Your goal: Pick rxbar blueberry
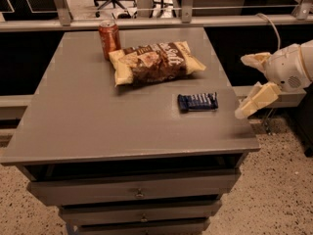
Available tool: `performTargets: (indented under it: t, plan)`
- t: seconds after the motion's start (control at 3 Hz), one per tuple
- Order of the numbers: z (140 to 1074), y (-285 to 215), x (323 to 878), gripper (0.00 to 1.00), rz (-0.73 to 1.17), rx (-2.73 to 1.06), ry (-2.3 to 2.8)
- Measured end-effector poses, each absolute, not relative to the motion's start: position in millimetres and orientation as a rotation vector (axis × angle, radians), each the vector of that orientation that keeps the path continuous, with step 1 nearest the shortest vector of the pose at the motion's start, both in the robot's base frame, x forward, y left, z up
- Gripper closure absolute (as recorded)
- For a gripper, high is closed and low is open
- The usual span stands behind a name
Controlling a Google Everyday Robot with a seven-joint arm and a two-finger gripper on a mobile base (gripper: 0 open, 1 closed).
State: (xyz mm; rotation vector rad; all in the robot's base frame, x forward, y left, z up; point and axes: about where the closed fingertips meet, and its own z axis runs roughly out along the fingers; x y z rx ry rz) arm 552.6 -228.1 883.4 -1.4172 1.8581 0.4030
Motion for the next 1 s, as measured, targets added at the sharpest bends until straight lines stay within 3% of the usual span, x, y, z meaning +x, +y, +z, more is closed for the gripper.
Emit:
performTargets:
  t: [1.0]
  plan:
    - [858, -176, 587, 0.00, 0.585, -1.475, 1.814]
